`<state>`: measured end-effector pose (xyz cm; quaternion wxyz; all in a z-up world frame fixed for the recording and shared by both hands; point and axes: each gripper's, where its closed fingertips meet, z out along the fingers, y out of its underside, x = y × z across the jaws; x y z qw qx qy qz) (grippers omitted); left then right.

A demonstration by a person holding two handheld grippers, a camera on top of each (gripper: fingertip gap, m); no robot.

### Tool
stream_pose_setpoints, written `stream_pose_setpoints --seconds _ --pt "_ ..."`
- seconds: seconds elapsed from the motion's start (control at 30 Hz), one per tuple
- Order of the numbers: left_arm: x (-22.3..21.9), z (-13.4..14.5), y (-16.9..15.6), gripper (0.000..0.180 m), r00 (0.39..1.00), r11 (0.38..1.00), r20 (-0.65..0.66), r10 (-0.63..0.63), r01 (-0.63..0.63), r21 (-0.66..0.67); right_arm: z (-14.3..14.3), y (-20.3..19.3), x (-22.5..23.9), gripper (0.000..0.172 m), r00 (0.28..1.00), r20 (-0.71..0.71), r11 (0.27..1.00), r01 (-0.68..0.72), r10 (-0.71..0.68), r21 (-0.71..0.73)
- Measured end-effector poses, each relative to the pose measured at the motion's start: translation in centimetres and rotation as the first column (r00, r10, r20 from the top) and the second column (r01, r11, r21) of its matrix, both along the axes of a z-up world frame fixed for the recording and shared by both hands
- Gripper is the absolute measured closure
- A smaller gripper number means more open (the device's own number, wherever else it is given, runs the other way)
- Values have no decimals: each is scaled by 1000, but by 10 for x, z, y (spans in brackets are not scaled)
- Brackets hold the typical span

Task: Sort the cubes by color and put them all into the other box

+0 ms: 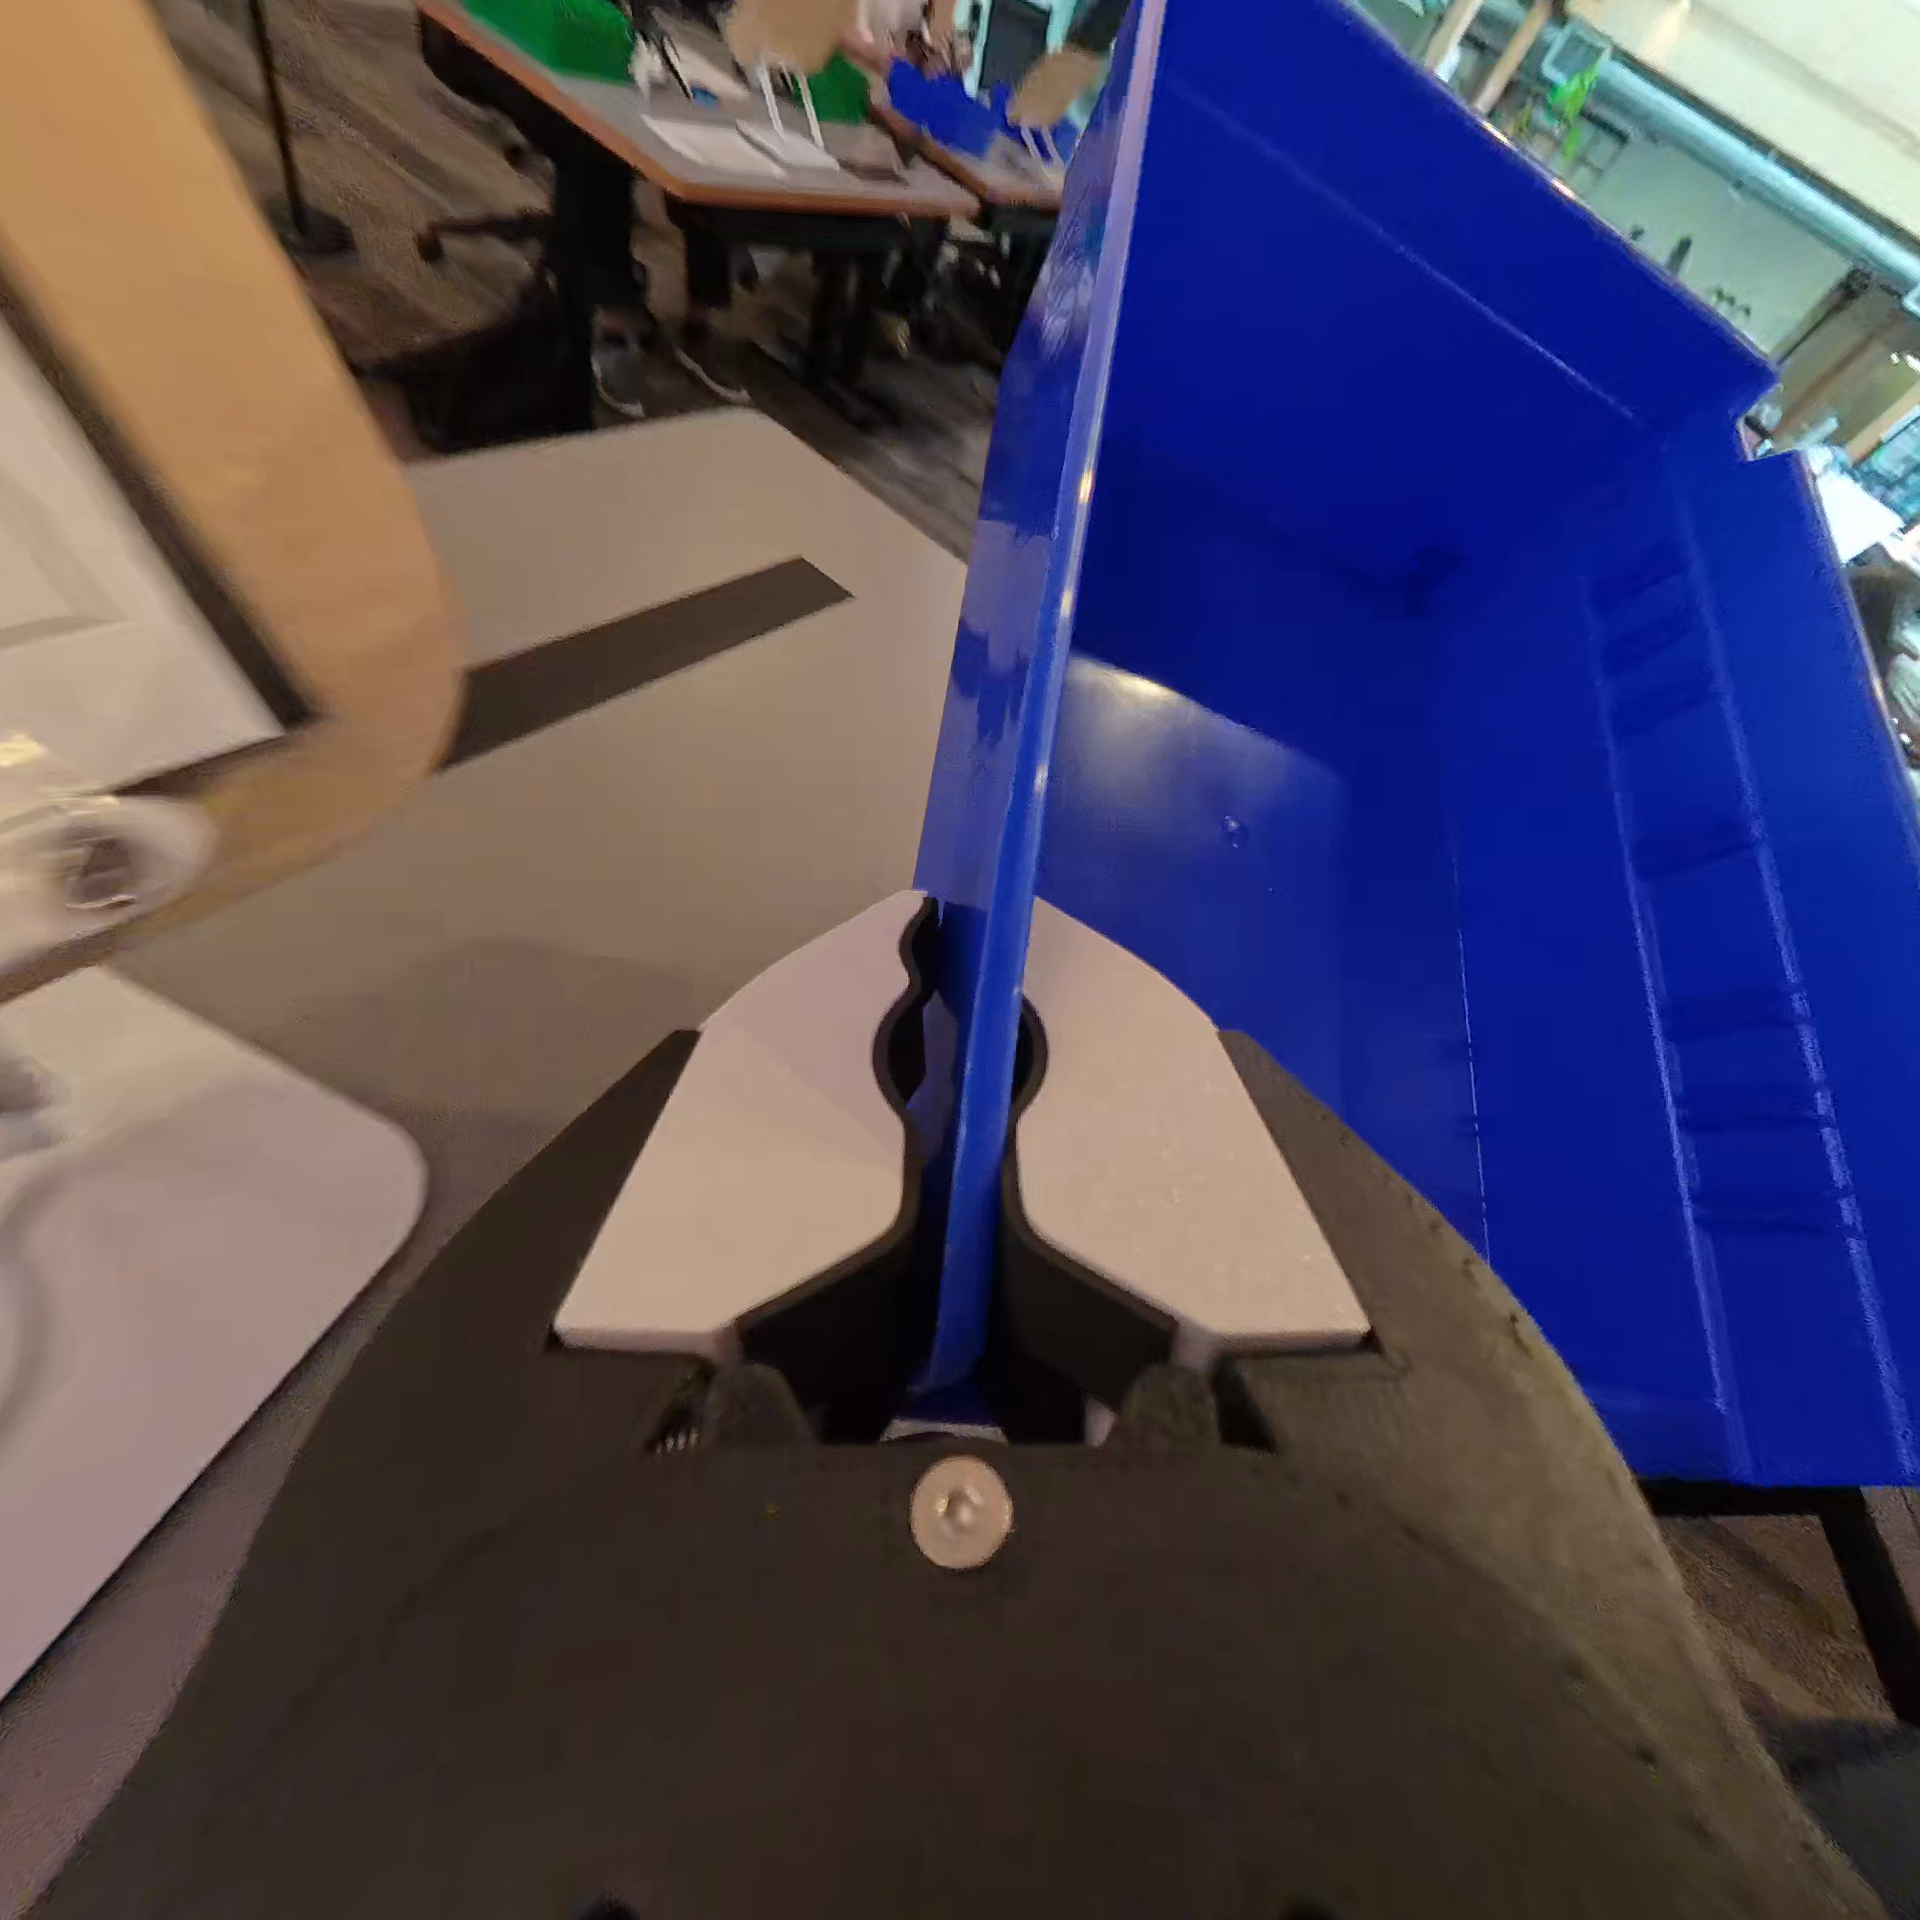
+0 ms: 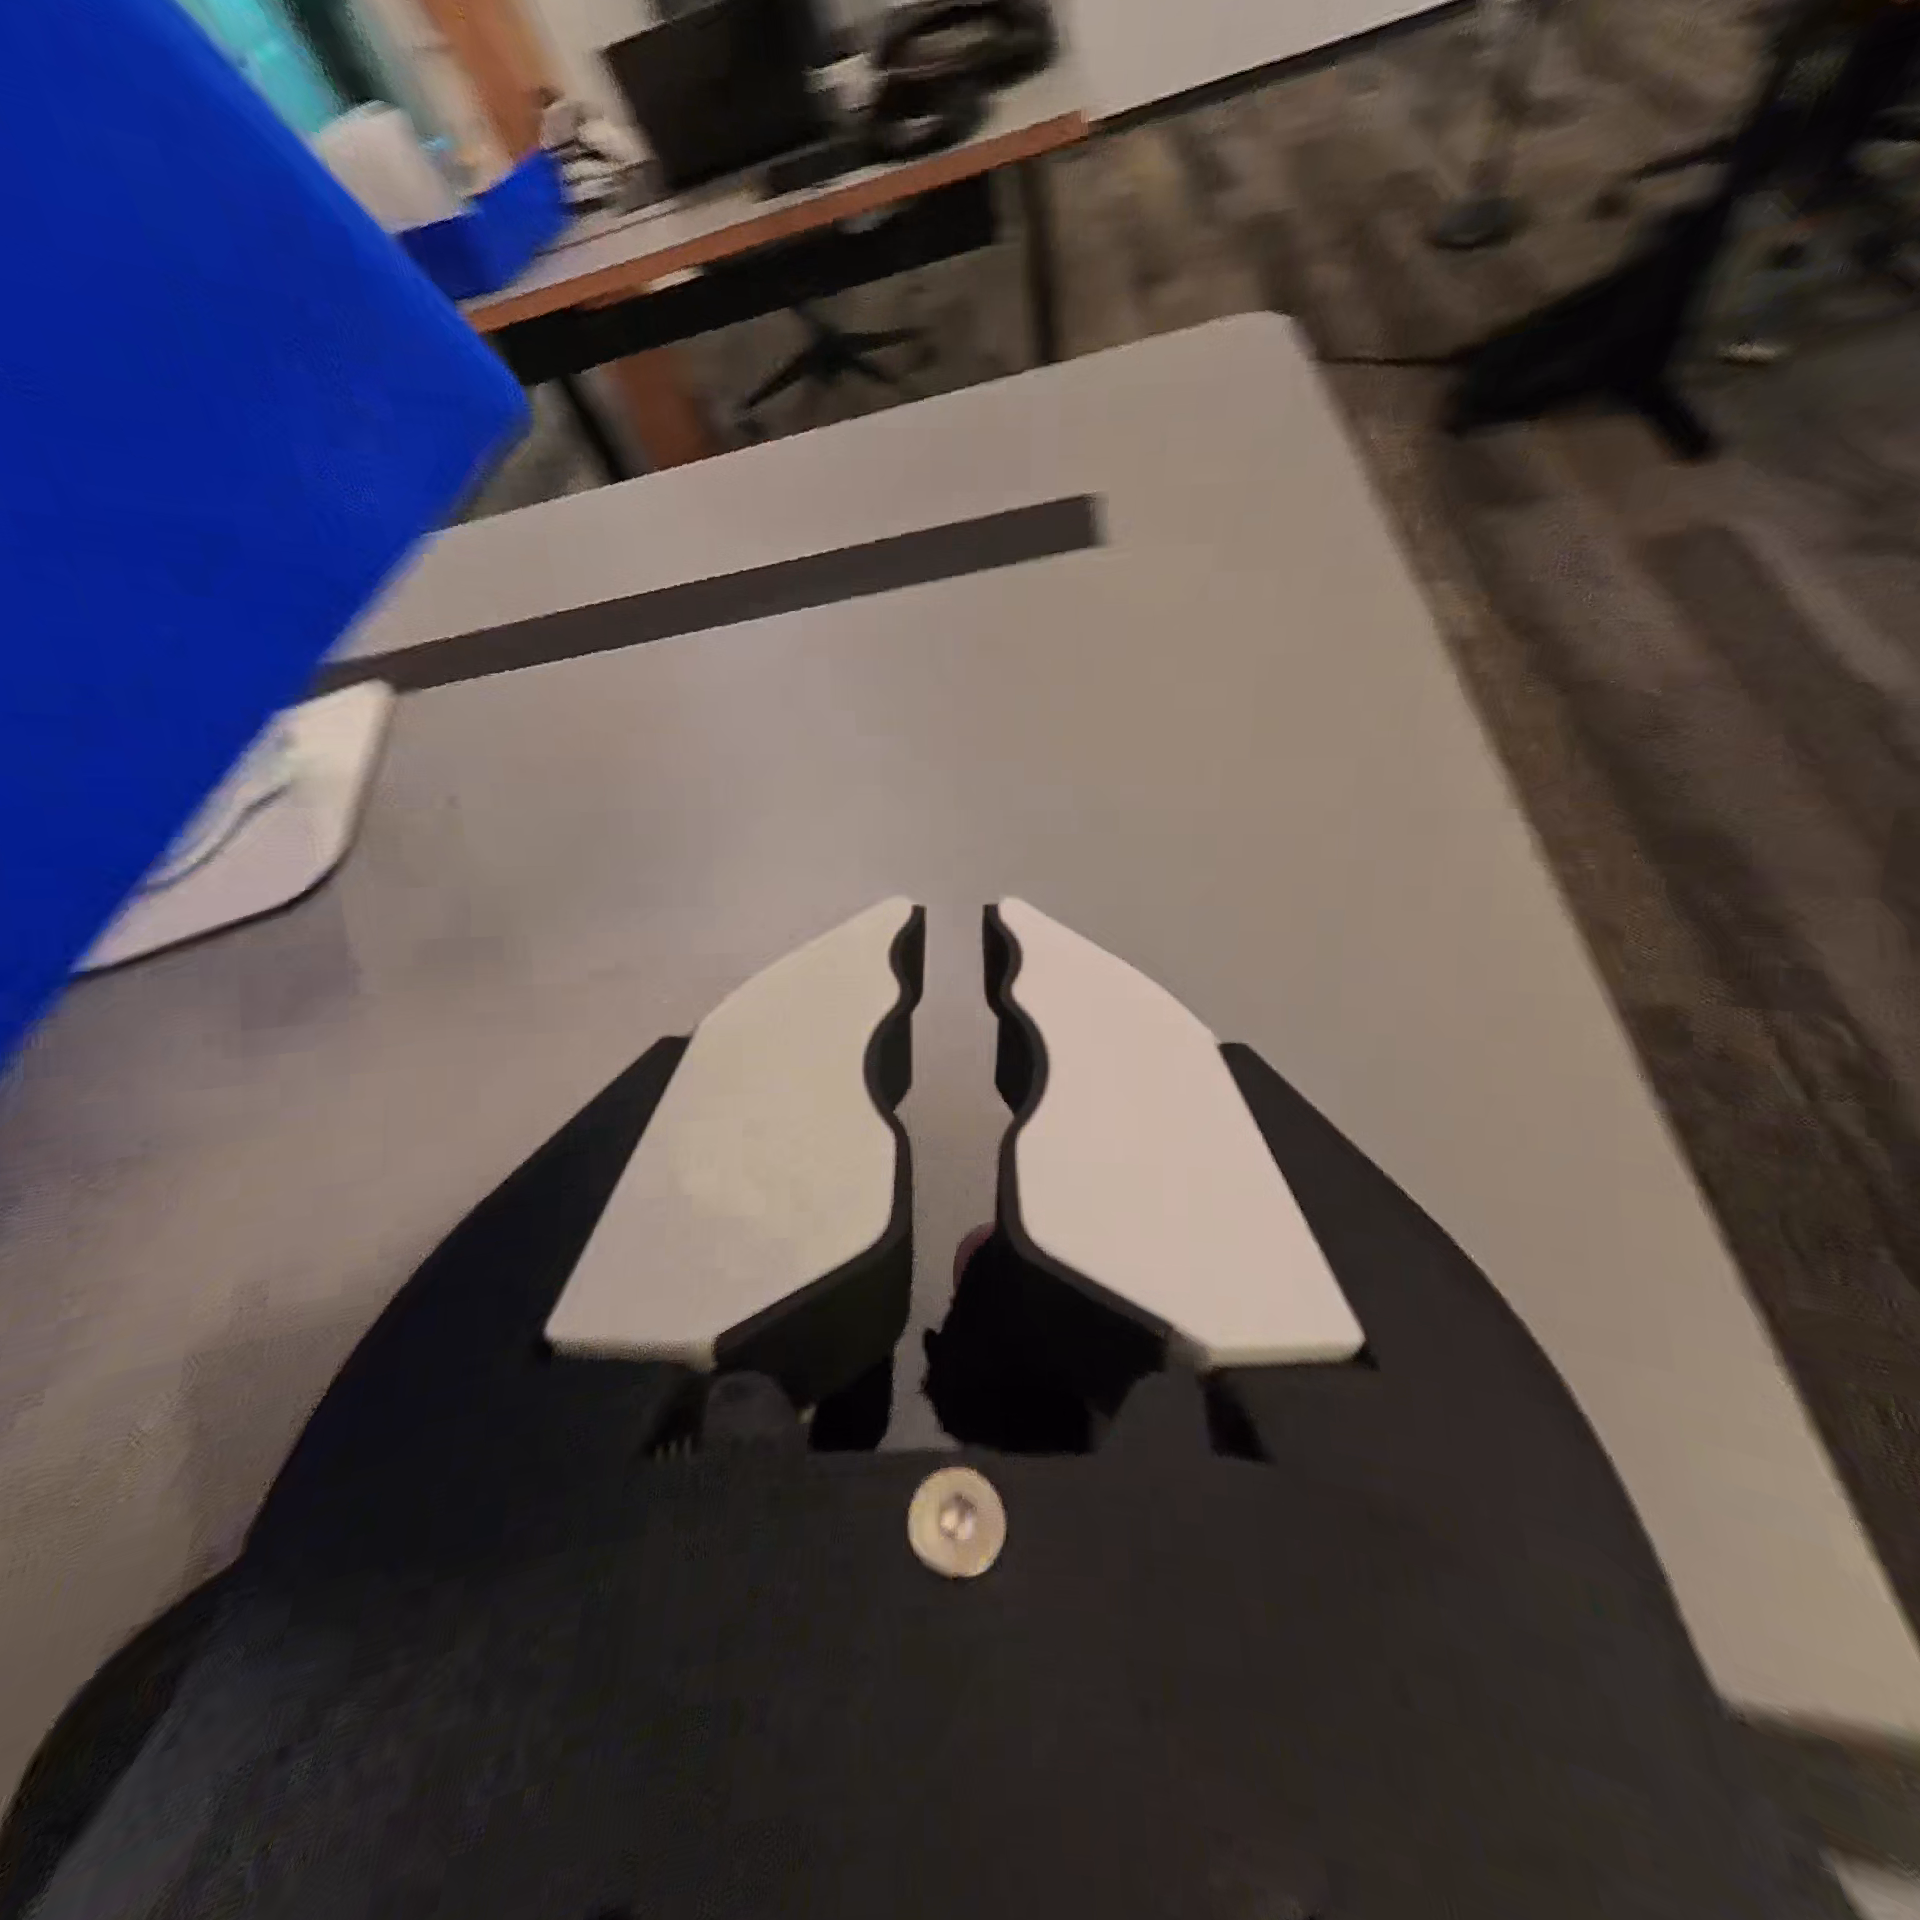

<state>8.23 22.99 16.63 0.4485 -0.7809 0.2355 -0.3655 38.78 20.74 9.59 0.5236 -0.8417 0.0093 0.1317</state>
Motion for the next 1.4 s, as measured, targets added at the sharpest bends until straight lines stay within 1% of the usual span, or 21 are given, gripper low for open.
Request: stream_pose_setpoints --seconds 0.1,0.17,0.23,0.27,0.33,0.47,0.53,0.57,0.6,0.67,0.77,0.83,0.9,0.97,1.03,1.13,1.2,1.27,1.3,1.33,1.4 --pt "48 -40 22 173 999 997 -20 -36 35 -64 -6 -23 44 157 986 -39 987 163 -163 11" --pt "70 -65 37 173 999 995 -29 -36 33 -99 -15 -37 51 154 982 -27 982 186 -187 -20" --pt "83 -87 52 173 999 992 -45 -18 13 -125 -19 -48 50 144 978 -34 978 208 -208 -6" --pt "86 -97 61 173 998 992 -63 -3 -5 -124 -18 -52 45 139 977 -57 978 208 -207 9" --pt "89 -116 76 173 995 987 -95 33 -47 -154 -20 -56 23 117 984 -75 986 164 -162 18" --pt "87 -140 93 172 989 979 -122 85 -106 -173 -20 -55 -36 92 997 -59 998 47 -44 45" --pt "86 -143 95 171 989 977 -106 99 -117 -179 -27 -51 -65 87 999 -47 1000 -8 9 20" --pt "84 -143 96 170 987 977 -110 113 -131 -171 -30 -48 -76 88 999 -26 1000 -22 22 14" --pt "82 -142 98 170 987 976 -110 121 -138 -171 -28 -45 -82 94 1000 -26 999 -14 15 32" --pt "80 -141 98 167 989 974 -86 121 -135 -180 -35 -38 -98 84 998 -13 998 -63 63 -4" --pt "80 -141 95 165 990 974 -78 118 -130 -184 -32 -36 -114 87 995 -43 996 -87 86 -10" --pt "80 -140 90 161 992 975 -58 109 -118 -190 -35 -33 -117 92 997 5 997 -74 74 -25" --pt "81 -139 83 157 995 973 -29 99 -102 -206 -49 -27 -115 107 997 39 995 -62 65 -73" --pt "85 -138 74 147 997 969 8 81 -76 -235 -58 -23 -107 115 994 101 995 -40 50 -95" --pt "89 -137 62 137 998 967 20 61 -55 -250 -59 -18 -93 126 981 192 995 -15 35 -102" --pt "100 -135 45 122 999 971 21 28 -22 -238 -60 -4 -67 136 982 189 994 -10 30 -110" --pt "112 -131 39 113 999 961 54 4 11 -276 -61 12 -46 143 969 243 992 -12 43 -128" --pt "126 -127 35 110 993 943 116 2 37 -331 -61 32 -18 156 949 316 993 47 -10 -111" --pt "133 -126 36 110 990 938 138 5 44 -344 -64 42 -7 158 941 340 991 43 2 -127" --pt "139 -125 36 108 987 932 159 -4 61 -356 -64 51 3 162 938 346 990 45 4 -133" --pt "152 -122 38 104 980 916 197 -4 83 -392 -64 70 19 163 941 337 990 31 16 -134"
